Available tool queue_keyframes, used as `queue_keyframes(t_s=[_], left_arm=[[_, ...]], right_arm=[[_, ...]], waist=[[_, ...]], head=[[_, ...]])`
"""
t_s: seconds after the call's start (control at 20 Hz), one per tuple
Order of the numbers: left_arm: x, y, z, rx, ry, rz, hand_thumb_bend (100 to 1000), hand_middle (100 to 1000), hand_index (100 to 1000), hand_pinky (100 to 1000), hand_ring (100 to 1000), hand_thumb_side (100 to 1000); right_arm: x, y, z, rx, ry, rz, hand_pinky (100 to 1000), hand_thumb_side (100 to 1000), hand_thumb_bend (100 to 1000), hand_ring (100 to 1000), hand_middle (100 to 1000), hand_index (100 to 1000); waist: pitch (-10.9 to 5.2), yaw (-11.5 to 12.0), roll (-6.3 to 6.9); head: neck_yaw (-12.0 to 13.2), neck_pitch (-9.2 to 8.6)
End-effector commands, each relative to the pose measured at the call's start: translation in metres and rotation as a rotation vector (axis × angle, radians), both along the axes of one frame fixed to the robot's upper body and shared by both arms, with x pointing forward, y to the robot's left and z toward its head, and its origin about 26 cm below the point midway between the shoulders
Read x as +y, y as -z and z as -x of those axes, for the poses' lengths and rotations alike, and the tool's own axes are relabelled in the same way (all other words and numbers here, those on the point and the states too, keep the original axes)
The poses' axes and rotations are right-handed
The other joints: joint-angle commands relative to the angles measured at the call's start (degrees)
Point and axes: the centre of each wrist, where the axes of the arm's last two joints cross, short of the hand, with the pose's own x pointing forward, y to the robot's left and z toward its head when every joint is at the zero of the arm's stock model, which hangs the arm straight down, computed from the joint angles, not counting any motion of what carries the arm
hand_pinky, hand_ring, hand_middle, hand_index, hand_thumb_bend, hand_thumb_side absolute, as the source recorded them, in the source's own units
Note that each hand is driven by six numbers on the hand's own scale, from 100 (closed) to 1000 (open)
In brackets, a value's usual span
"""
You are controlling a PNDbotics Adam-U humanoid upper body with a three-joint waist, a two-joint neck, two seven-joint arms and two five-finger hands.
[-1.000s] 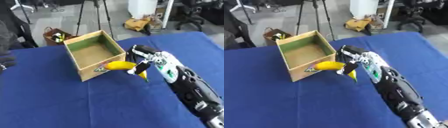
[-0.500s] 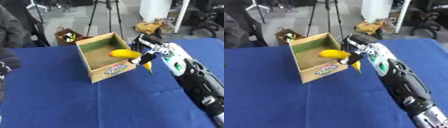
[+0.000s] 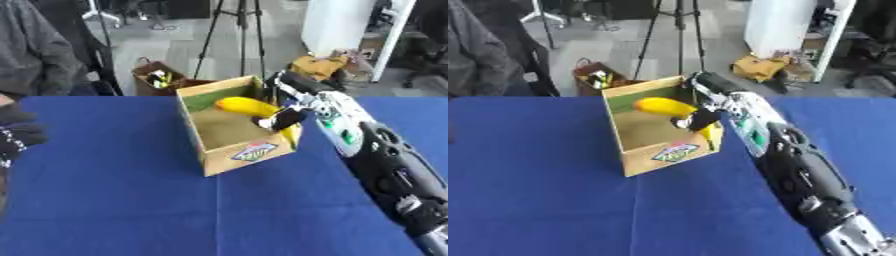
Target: Pick up objects on the table and place them in the box.
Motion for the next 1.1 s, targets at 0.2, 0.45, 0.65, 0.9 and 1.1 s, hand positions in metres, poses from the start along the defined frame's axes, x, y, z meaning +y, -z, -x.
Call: queue_keyframes(t_s=[0.2,0.45,0.65,0.9,1.1], left_arm=[[-0.010,-0.019,0.002,-0.068,0.046,-0.015,754,671,805,701,682,902],[-0.017,-0.028,0.004,-0.099,0.072,-0.019,758,671,806,700,682,902],[-0.019,-0.031,0.005,-0.107,0.084,-0.018,756,670,805,699,681,906],[-0.019,-0.032,0.005,-0.109,0.088,-0.014,758,669,805,699,681,907],[-0.019,-0.031,0.005,-0.106,0.086,-0.013,758,669,805,698,681,907]], right_arm=[[-0.004,-0.020,-0.003,-0.081,0.035,0.033,585,314,345,476,492,554],[-0.007,-0.016,-0.004,-0.115,0.066,0.075,601,327,326,498,510,568],[-0.012,-0.006,-0.007,-0.093,0.100,0.102,631,375,355,562,566,630],[-0.014,0.004,-0.009,-0.012,0.097,0.156,804,504,611,800,842,839],[-0.013,0.001,-0.008,-0.021,0.092,0.154,836,522,647,827,878,864]], waist=[[-0.10,2.0,0.03],[0.99,4.4,-0.09],[1.67,5.4,-0.09],[2.14,5.3,0.12],[2.10,4.8,0.19]], head=[[-3.1,-2.30],[-5.8,-3.78],[-7.2,-4.47],[-7.6,-4.75],[-7.4,-4.74]])
